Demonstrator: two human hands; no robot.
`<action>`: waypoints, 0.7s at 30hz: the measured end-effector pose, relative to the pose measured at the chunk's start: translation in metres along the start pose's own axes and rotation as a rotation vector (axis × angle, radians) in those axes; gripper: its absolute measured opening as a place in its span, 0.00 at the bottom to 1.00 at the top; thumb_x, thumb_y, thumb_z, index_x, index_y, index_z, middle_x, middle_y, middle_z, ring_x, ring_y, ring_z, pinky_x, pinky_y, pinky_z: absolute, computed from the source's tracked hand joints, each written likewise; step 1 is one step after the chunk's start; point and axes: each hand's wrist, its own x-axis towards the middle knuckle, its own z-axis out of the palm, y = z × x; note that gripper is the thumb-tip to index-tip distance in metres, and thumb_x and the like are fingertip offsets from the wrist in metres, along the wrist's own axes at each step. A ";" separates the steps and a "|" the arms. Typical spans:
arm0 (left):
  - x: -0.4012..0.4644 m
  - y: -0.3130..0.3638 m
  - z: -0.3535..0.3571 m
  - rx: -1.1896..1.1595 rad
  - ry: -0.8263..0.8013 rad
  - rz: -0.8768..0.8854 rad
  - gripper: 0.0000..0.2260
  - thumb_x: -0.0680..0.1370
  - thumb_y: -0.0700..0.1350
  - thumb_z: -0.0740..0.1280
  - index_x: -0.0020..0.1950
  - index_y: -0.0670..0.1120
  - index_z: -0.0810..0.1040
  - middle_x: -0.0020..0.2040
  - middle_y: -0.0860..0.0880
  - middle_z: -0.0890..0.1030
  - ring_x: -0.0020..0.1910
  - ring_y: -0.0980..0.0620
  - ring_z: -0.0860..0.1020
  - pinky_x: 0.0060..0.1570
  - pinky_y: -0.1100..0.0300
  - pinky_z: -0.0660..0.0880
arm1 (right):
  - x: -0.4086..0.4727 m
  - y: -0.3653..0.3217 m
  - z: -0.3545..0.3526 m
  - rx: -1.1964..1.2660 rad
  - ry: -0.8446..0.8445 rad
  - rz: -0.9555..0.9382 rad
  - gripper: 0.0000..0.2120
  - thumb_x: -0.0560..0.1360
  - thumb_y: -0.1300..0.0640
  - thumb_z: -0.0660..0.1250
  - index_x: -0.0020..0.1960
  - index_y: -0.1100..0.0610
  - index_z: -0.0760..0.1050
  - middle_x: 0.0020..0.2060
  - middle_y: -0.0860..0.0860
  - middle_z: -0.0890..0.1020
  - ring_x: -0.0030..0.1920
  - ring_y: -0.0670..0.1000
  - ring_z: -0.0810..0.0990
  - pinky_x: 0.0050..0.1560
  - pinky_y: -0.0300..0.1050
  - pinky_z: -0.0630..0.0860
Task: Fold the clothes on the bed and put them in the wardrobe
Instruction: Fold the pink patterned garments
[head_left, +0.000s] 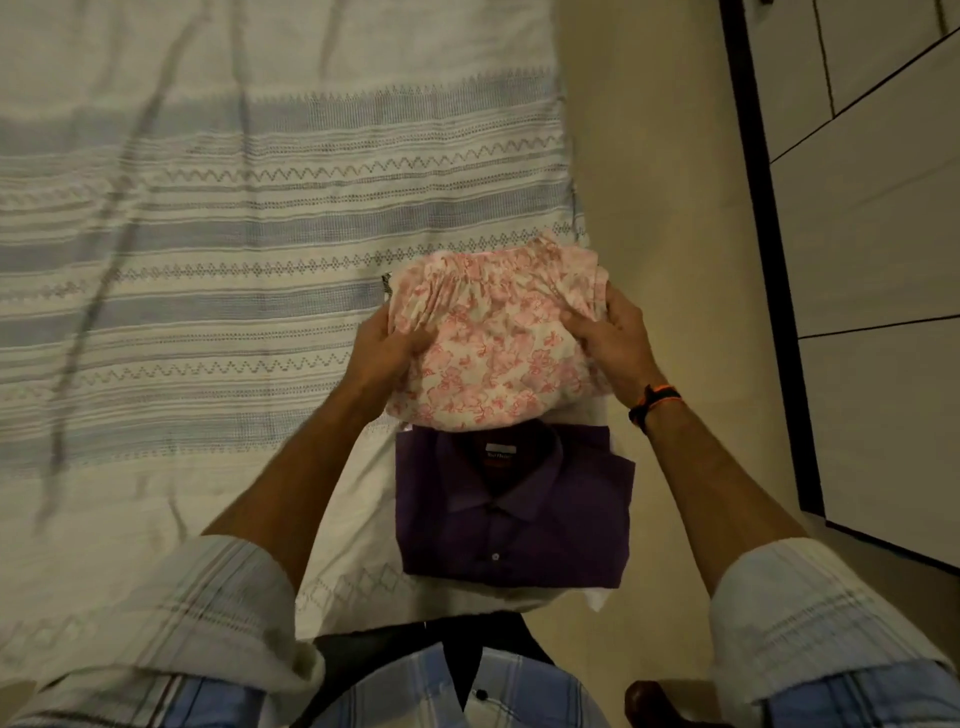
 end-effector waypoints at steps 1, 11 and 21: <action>0.006 0.002 0.000 -0.031 0.009 0.007 0.18 0.76 0.37 0.70 0.65 0.46 0.75 0.55 0.49 0.83 0.52 0.51 0.82 0.49 0.54 0.81 | 0.006 -0.002 -0.002 0.020 0.001 -0.026 0.18 0.77 0.68 0.67 0.63 0.53 0.74 0.55 0.45 0.81 0.53 0.41 0.81 0.52 0.38 0.79; 0.068 -0.034 0.014 0.608 0.172 -0.157 0.27 0.73 0.38 0.70 0.71 0.42 0.67 0.64 0.44 0.76 0.62 0.44 0.75 0.58 0.51 0.77 | 0.064 0.055 0.003 -0.695 0.172 0.257 0.24 0.74 0.63 0.67 0.68 0.63 0.66 0.64 0.62 0.74 0.62 0.63 0.74 0.61 0.53 0.72; 0.065 -0.066 0.069 1.162 -0.015 0.457 0.27 0.77 0.41 0.68 0.75 0.42 0.65 0.77 0.37 0.58 0.72 0.37 0.64 0.67 0.44 0.70 | 0.058 0.092 0.045 -1.285 -0.113 -0.394 0.24 0.76 0.54 0.62 0.71 0.57 0.69 0.72 0.58 0.69 0.70 0.59 0.69 0.68 0.57 0.67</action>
